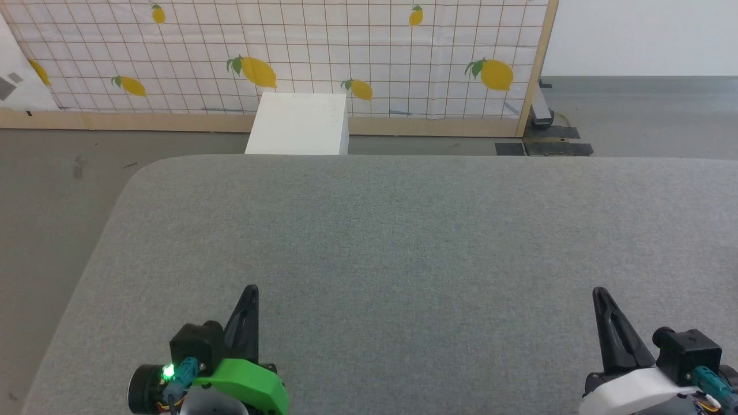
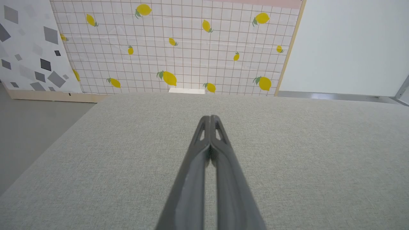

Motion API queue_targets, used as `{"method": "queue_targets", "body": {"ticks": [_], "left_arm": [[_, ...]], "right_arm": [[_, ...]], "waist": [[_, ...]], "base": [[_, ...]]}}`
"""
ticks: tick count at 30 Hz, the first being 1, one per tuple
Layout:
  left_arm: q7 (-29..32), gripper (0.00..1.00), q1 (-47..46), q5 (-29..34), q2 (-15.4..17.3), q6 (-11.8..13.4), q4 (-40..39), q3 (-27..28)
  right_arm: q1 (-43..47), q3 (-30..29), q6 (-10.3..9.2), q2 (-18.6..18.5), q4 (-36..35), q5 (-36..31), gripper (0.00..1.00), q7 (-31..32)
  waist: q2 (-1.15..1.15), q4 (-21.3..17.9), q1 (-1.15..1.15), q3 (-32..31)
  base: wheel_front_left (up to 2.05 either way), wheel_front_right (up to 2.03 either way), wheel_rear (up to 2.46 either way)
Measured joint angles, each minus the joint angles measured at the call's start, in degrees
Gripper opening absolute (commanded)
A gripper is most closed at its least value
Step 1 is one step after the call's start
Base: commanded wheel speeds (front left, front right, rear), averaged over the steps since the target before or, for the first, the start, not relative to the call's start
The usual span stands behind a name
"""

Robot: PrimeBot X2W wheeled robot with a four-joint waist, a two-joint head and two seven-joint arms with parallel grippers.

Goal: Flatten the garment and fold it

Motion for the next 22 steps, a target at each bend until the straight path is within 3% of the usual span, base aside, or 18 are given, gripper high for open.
{"method": "queue_targets", "body": {"ticks": [22], "left_arm": [[2.5,0.00,0.0,2.5,0.0,0.2,-1.7,1.8]], "right_arm": [[-1.8,1.0,0.00,0.0,-0.3,-1.6,0.00,2.0]], "waist": [[0.00,-0.3,0.00,0.9]], "base": [[0.00,0.00,0.00]]}}
